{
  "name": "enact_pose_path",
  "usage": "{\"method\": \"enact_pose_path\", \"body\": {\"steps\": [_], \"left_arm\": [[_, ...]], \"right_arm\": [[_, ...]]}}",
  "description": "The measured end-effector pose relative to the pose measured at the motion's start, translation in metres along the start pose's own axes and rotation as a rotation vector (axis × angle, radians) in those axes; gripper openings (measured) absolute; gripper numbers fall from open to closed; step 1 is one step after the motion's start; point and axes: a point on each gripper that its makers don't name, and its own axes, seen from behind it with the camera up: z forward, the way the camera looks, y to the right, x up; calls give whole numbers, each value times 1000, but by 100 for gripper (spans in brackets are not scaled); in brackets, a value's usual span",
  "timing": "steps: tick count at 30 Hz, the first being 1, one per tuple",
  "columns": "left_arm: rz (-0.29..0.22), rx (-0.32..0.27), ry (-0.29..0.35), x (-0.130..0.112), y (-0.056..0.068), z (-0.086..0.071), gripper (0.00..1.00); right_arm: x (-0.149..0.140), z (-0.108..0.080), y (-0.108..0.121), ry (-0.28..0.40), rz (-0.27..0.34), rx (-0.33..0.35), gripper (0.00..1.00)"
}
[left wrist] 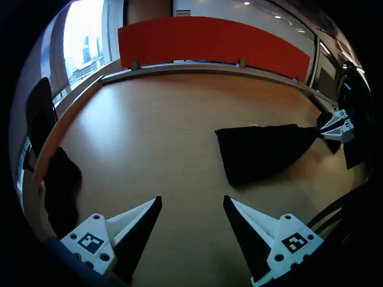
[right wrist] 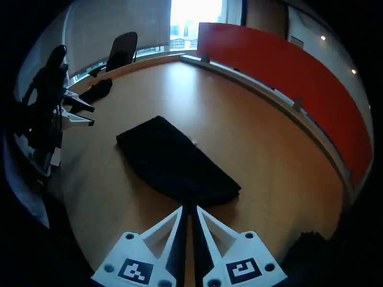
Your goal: Fold towel
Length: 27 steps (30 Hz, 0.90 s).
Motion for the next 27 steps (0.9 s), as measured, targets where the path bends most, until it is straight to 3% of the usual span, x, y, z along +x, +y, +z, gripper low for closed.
{"method": "enact_pose_path", "body": {"steps": [14, 27], "left_arm": [[9, -7, 0, 2, 5, 2, 95], [-5, -16, 10, 2, 7, -3, 95]], "right_arm": [[14, -15, 7, 27, -24, -15, 6], [53, -3, -11, 62, -102, 32, 6]]}}
